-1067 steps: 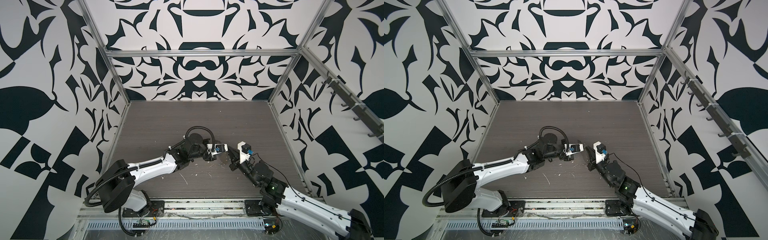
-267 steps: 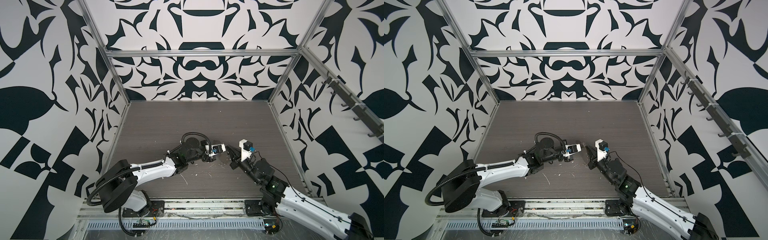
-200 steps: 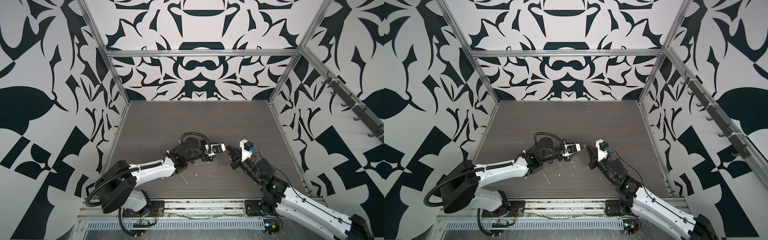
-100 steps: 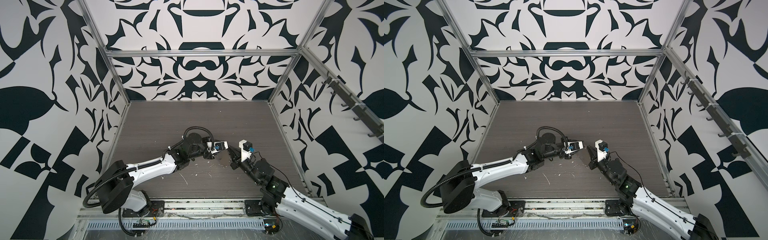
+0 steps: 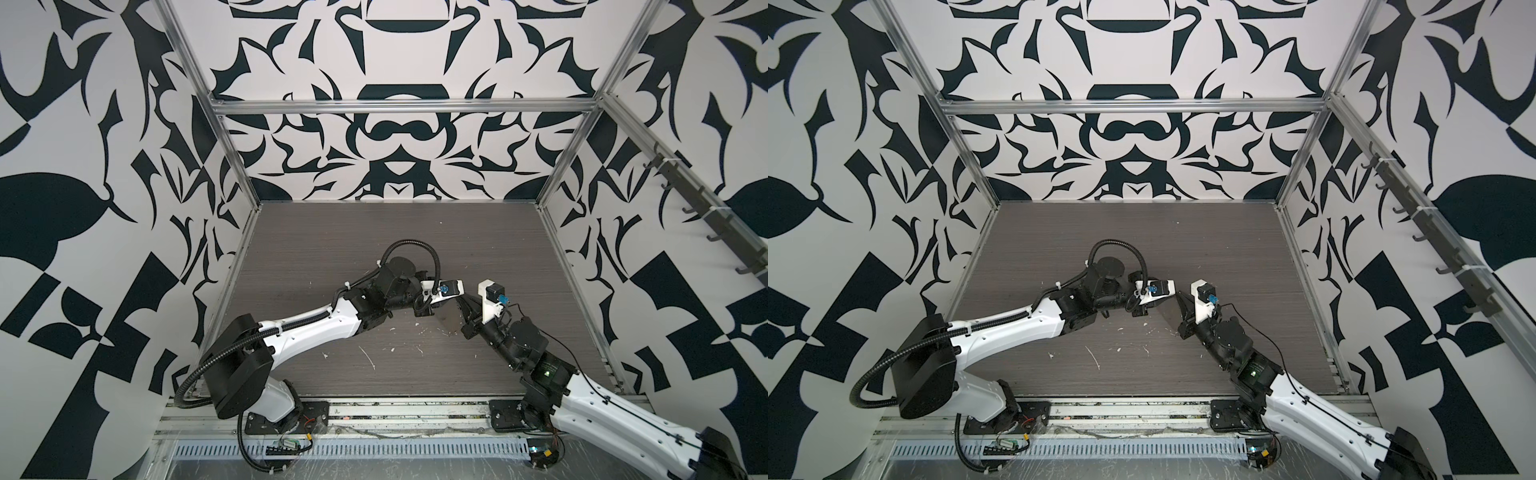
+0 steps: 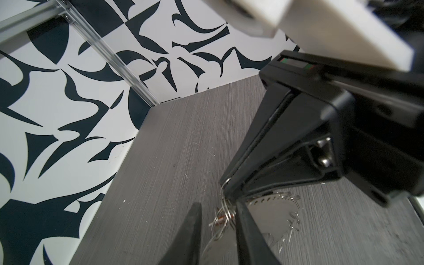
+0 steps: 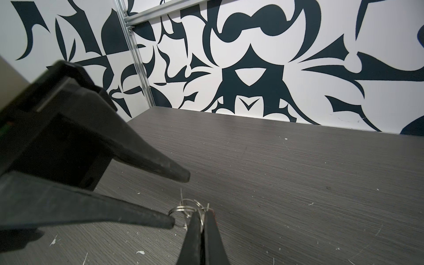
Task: Attach keys to a key ring
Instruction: Insert the key into the keyring.
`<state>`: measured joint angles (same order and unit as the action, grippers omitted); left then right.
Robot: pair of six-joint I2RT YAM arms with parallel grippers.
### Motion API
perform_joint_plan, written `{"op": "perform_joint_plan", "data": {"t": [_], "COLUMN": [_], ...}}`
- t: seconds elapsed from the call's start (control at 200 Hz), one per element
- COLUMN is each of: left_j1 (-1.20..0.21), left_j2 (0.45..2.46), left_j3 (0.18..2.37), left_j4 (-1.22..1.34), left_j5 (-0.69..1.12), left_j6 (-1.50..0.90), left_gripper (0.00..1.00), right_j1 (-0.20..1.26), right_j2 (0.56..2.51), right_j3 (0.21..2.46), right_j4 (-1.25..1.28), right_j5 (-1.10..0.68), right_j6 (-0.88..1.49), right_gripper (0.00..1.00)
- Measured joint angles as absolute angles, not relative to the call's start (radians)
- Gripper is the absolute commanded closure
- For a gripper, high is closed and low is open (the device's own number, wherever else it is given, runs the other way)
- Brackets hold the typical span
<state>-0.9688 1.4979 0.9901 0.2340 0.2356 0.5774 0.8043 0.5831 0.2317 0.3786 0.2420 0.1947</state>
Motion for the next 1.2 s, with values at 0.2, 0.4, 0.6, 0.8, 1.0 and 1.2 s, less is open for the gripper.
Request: {"op": "perform_joint_plan", "data": {"t": [0.2,0.4,0.6,0.8,1.0,1.2], "left_j1": [-0.969,-0.968,-0.967,-0.967,-0.967,-0.963], "left_j2": [1.509,1.509,1.509,1.497,1.448,1.423], "left_j3": [1.002,1.002,1.002,0.954,0.826,0.722], "left_j4": [0.197,0.195,0.199,0.273,0.457,0.649], "left_j5": [0.236,0.234,0.236,0.229,0.224,0.229], "left_j6": [0.58,0.583,0.584,0.582,0.555,0.51], "left_gripper": [0.82,0.95,1.0,1.0,1.0,1.0], "right_j1": [0.804,0.804,0.804,0.804,0.807,0.806], "right_j2": [0.583,0.583,0.586,0.609,0.625,0.637], "right_j3": [0.23,0.229,0.226,0.225,0.224,0.225], "right_j4": [0.379,0.379,0.387,0.41,0.441,0.484], "right_j5": [0.244,0.243,0.243,0.252,0.223,0.179], "right_j6": [0.192,0.192,0.188,0.192,0.207,0.223], "right_gripper": [1.0,1.0,1.0,1.0,1.0,1.0]}}
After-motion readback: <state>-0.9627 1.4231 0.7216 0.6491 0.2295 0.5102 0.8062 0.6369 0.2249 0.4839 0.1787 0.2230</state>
